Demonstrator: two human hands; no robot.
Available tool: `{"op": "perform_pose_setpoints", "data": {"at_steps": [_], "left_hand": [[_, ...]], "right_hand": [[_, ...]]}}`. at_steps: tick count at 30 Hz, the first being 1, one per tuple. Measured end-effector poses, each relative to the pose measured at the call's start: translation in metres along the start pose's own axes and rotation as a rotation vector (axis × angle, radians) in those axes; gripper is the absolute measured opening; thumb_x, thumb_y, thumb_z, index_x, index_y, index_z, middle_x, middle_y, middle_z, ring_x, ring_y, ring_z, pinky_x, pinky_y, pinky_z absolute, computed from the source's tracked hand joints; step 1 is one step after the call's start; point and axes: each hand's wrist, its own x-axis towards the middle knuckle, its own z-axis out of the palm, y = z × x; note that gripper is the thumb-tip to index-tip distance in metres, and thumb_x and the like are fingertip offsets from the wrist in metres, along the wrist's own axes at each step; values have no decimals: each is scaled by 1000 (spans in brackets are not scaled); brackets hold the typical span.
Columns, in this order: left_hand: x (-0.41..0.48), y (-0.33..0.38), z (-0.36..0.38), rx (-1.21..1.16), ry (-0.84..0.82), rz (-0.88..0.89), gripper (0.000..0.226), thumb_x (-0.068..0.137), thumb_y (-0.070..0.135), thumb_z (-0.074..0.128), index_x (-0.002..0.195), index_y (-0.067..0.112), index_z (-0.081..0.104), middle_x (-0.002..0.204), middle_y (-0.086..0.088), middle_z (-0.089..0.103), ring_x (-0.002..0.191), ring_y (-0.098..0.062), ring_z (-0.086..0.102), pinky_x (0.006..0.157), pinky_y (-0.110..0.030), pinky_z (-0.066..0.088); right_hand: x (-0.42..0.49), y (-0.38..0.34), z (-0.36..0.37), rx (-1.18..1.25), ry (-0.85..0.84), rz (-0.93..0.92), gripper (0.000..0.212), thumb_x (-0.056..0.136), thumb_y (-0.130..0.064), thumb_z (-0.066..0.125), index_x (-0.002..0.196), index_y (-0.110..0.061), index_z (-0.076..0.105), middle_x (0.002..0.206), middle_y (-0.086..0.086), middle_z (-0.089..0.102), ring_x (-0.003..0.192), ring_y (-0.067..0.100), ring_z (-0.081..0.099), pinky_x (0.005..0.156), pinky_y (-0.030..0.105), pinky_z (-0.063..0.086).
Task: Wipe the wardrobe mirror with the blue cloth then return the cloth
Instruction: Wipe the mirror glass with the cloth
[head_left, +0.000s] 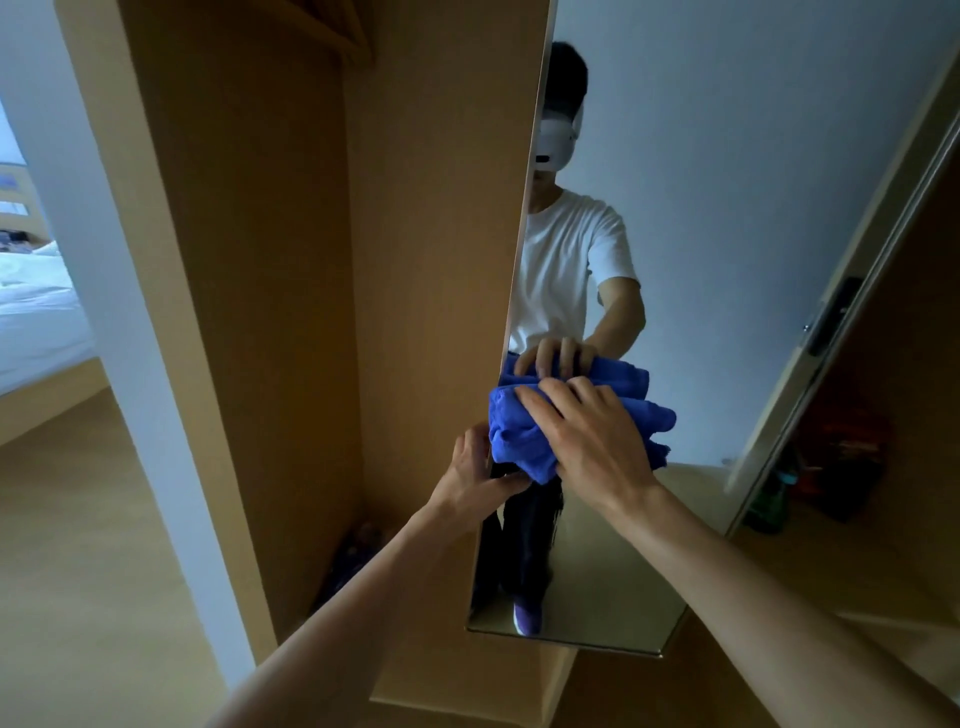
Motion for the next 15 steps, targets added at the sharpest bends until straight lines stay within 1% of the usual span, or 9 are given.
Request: {"op": "perform_pose_setpoints", "data": {"at_steps": [2,3,5,7,10,15], "left_hand": [[-2,0,0,14,-14,-32,83,62,51,68,136,23,42,127,3,45,114,-13,50,89,-29,44],[-3,0,0,3,-19,-43,85,63,51,68,138,24,40,131,1,45,116,-15,50,92,-33,47],[-6,1,-1,-32,-36,-48,92,63,52,69,144,25,35,137,-3,47,122,-20,52,100,-44,51],[-7,1,-2,-53,-43,-42,94,65,47,71,147,25,32,139,-6,47,125,-26,53,101,-51,52],[-9,-1,-1,-56,-48,-37,93,67,43,71,149,26,30,139,-8,46,124,-29,53,100,-53,52],[-9,-8,2,-46,-28,-23,90,69,43,70,149,25,31,141,-5,42,125,-25,52,102,-50,52]], "right_hand": [[4,6,-9,1,28,12,55,79,-12,66,133,-14,56,113,5,62,93,27,56,77,41,46],[7,10,-15,0,52,24,56,79,-12,67,133,-14,56,111,5,62,91,27,56,75,41,46],[15,19,-25,-12,100,39,58,76,-12,70,133,-13,57,110,6,62,89,28,56,74,42,45],[23,27,-34,-31,133,39,60,75,-12,70,134,-13,56,111,6,62,88,29,56,74,43,45],[30,34,-39,-44,157,44,59,78,-14,69,135,-14,55,115,5,62,90,28,55,78,43,43],[21,29,-23,-49,208,46,50,84,-19,66,133,-16,56,115,1,61,92,25,54,80,39,41]]}}
